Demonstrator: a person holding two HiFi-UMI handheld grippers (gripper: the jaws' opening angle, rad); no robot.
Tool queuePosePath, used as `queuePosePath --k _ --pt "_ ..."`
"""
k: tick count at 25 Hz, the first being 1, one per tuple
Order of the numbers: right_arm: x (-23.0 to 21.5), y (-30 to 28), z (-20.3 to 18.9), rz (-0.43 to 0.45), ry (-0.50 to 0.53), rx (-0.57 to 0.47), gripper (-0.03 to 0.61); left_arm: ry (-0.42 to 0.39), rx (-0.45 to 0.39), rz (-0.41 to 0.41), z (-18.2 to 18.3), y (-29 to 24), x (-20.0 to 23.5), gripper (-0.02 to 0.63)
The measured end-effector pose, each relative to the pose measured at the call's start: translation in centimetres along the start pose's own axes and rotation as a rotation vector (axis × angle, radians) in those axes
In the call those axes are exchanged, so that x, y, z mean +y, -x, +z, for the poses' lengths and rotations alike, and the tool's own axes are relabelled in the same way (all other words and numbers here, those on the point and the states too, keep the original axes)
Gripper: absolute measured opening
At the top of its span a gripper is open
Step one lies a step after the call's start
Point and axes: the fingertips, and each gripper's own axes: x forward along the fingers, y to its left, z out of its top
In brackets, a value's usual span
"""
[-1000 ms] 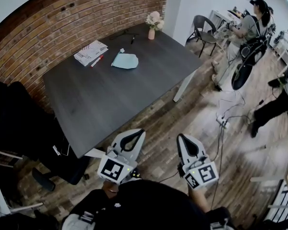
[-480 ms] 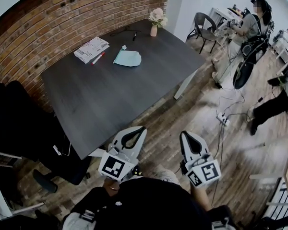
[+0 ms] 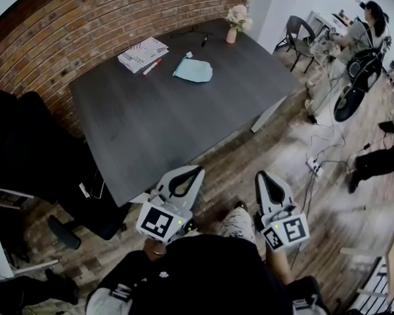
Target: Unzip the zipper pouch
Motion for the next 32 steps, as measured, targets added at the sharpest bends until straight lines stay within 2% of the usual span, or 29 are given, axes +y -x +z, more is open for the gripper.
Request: queuePosePath --k 10,23,28,32 --pt "-3.8 -5.4 -0.3 0.123 -0.038 -0.020 0.006 -0.008 0.029 0.141 -0.2 -3.0 3.3 0.003" --pt "-14.0 -11.6 -0.3 0.237 -0.066 -0.011 0.012 0.003 0.052 0.300 0.2 -11.7 6.1 0.003" --pt "-17.6 -13.4 0.5 0.275 -0.067 -0.018 0.014 -0.035 0.091 0.366 0.5 -15.0 6.9 0.003" --pt "-20.8 -14.6 0.4 0.297 -0.081 -0.017 0.017 -0.001 0.071 0.393 0.8 -17.6 7.4 0.003"
